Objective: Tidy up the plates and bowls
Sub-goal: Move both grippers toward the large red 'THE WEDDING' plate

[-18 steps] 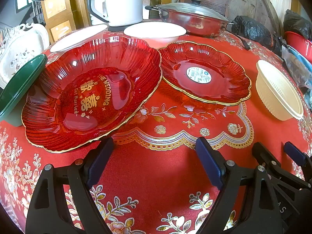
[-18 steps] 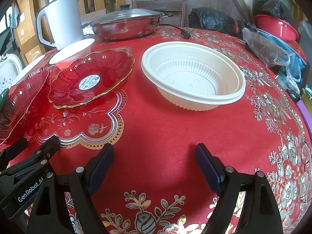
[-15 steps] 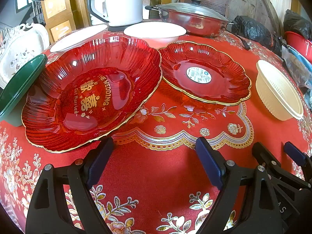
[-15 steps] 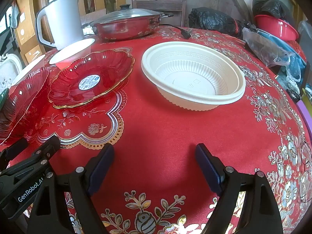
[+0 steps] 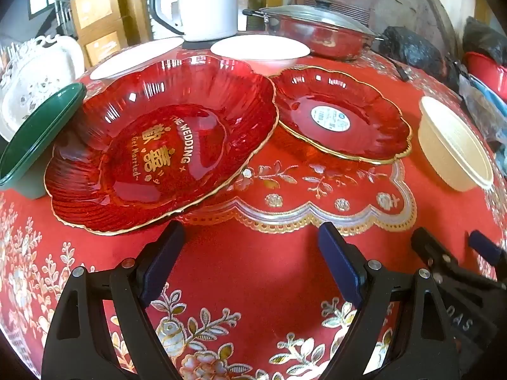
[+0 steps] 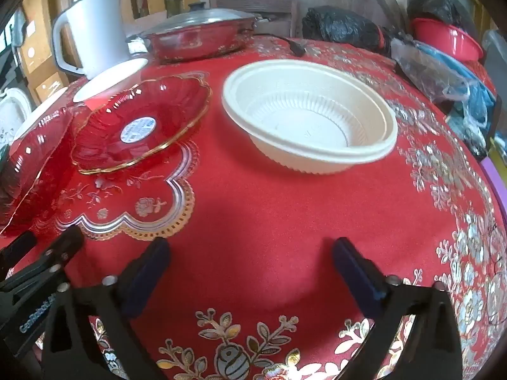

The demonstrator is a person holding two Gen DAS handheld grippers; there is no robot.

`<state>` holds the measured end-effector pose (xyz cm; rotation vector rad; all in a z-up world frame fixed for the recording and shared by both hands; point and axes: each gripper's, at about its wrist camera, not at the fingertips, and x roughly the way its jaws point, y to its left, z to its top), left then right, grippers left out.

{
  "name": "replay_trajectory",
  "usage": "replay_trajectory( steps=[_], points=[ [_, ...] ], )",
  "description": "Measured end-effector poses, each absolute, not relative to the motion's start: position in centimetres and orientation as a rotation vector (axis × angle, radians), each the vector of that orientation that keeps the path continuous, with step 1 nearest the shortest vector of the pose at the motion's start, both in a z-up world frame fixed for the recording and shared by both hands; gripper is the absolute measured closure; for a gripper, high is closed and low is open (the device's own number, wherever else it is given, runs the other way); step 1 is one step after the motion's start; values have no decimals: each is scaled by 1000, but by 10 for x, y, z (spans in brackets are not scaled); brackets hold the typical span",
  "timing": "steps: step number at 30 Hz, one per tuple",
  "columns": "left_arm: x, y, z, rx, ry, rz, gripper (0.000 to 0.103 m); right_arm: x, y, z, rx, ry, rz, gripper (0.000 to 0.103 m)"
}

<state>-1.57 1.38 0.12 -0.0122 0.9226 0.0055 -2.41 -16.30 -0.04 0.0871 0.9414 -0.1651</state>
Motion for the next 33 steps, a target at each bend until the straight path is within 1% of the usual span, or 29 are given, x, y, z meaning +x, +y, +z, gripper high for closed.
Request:
replay_trajectory(
  steps=[13, 17, 21, 24, 29, 33],
  points=[
    [-15, 12, 0, 3, 923, -20, 16, -24, -160, 3, 82, 939, -165, 0],
    [-26, 20, 0, 21, 922, -50, 16, -28, -158, 2, 77, 948, -149, 1],
    [-35, 30, 1, 29, 941, -59, 16, -45, -145, 23, 38, 873, -96, 1],
    [-41, 42, 3, 28, 964, -35, 16, -42, -130, 38, -16, 864, -31, 1],
    [-52, 65, 11, 33, 940, 17, 16, -29, -100, 54, -129, 834, 34, 1],
    [-52, 86, 19, -18, 928, 48, 16, -17, -87, 65, -123, 822, 129, 1]
  ],
)
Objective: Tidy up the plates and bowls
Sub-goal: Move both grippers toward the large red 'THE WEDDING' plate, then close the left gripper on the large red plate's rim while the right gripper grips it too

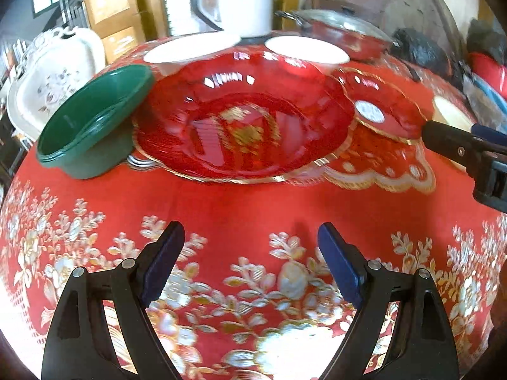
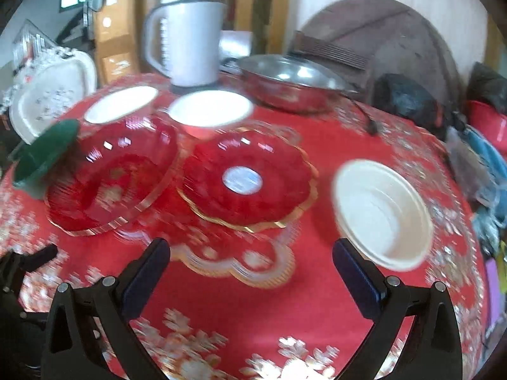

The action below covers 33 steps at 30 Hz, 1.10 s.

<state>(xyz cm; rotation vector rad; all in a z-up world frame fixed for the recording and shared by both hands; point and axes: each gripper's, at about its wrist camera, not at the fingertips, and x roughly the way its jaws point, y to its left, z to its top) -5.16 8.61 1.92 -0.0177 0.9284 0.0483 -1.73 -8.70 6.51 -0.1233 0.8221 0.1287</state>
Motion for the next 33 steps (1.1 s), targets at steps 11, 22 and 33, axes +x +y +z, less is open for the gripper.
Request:
replay_trajectory(
  steps=[11, 22, 33],
  points=[
    [-36, 121, 24, -113, 944, 105, 16, 16, -53, 76, -100, 796, 375, 0],
    [-39, 130, 32, -144, 951, 100, 16, 44, -39, 77, -82, 867, 514, 0],
    [-35, 137, 49, -171, 940, 8, 16, 95, -31, 74, -56, 947, 559, 1]
  ],
)
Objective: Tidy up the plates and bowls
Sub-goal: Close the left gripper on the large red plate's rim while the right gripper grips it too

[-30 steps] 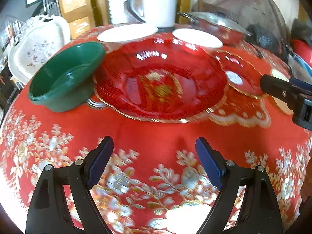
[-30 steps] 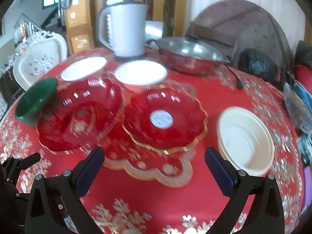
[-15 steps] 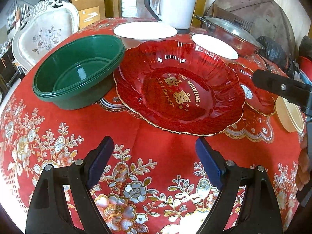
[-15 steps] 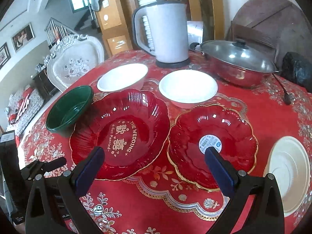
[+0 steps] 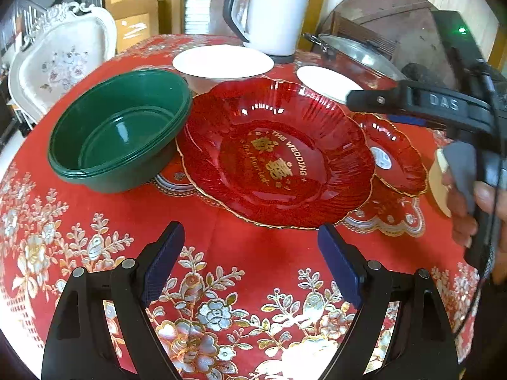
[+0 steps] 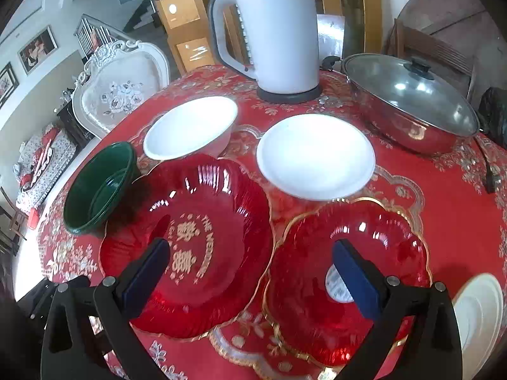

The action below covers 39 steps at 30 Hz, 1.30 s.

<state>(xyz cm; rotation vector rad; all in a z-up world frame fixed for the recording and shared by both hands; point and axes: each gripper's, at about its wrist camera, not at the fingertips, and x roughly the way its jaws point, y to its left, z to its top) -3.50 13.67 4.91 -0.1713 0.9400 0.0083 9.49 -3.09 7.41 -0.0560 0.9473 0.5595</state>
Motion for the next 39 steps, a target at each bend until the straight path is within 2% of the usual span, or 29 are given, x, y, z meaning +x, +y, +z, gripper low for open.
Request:
replay_trajectory(
  steps=[6, 15, 19, 22, 27, 30, 32, 35, 37, 38, 39],
  points=[
    [-35, 151, 47, -328, 967, 11, 16, 110, -19, 64, -77, 1015, 604, 1],
    [-29, 157, 44, -513, 987, 51, 16, 132, -6, 55, -91, 1108, 625, 11],
    [-20, 157, 40, -535, 997, 92, 16, 138, -9, 48, -29, 1169, 690, 34],
    [-12, 156, 35, -550, 1020, 115, 16, 142, -3, 44, -61, 1175, 693, 35],
    [3, 153, 30, -562, 1032, 130, 16, 145, 4, 47, -90, 1158, 711, 42],
    [12, 149, 22, -574, 1065, 114, 16, 148, 8, 45, -116, 1150, 696, 51],
    [15, 146, 22, -553, 1056, 126, 16, 151, 6, 45, -118, 1141, 681, 64],
    [17, 145, 21, -540, 1053, 138, 16, 154, 2, 44, -102, 1140, 675, 75],
    [17, 144, 21, -517, 1046, 155, 22, 155, 0, 44, -113, 1137, 671, 81],
    [17, 144, 21, -508, 1043, 160, 34, 156, 1, 44, -118, 1136, 668, 85],
    [17, 144, 21, -487, 1042, 179, 39, 156, 0, 44, -121, 1135, 665, 86]
  ],
)
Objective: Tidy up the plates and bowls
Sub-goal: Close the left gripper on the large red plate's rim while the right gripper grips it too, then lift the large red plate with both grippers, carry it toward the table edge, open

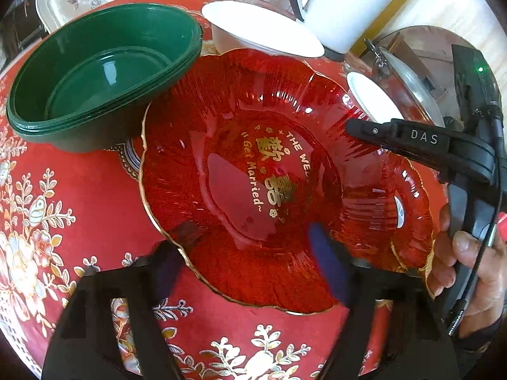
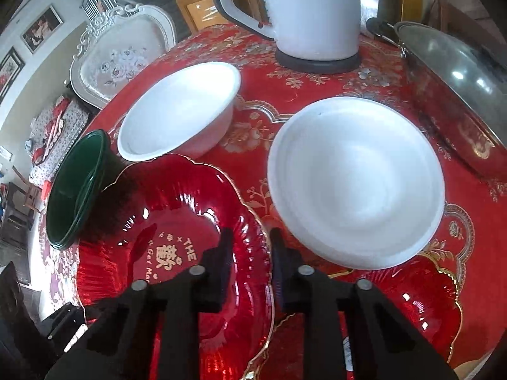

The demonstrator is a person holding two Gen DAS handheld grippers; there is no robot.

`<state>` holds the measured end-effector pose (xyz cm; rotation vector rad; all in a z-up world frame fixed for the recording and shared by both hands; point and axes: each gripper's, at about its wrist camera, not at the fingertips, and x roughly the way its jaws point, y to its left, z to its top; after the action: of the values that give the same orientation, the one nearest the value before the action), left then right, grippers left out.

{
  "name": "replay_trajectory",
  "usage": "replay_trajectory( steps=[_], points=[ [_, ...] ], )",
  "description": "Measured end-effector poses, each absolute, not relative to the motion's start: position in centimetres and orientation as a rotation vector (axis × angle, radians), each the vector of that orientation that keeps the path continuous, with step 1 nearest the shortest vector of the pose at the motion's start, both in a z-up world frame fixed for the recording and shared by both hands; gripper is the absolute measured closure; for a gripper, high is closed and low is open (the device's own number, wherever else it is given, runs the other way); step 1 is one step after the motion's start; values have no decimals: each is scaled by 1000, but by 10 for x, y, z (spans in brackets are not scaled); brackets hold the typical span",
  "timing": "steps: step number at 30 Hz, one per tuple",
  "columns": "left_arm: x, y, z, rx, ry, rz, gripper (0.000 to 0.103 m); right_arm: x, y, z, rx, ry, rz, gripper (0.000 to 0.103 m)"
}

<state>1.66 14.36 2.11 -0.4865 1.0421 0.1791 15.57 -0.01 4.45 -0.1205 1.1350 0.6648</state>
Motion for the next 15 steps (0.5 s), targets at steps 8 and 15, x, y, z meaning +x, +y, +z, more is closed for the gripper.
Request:
replay_trajectory(
  steps=[8, 15],
  points=[
    [10, 159, 16, -445, 1035, 196, 80, 144, -14, 45, -118, 1134, 636, 88],
    [-7, 158, 21, -356, 1027, 184, 82, 106, -29, 55, -124, 1093, 613, 88]
  ],
)
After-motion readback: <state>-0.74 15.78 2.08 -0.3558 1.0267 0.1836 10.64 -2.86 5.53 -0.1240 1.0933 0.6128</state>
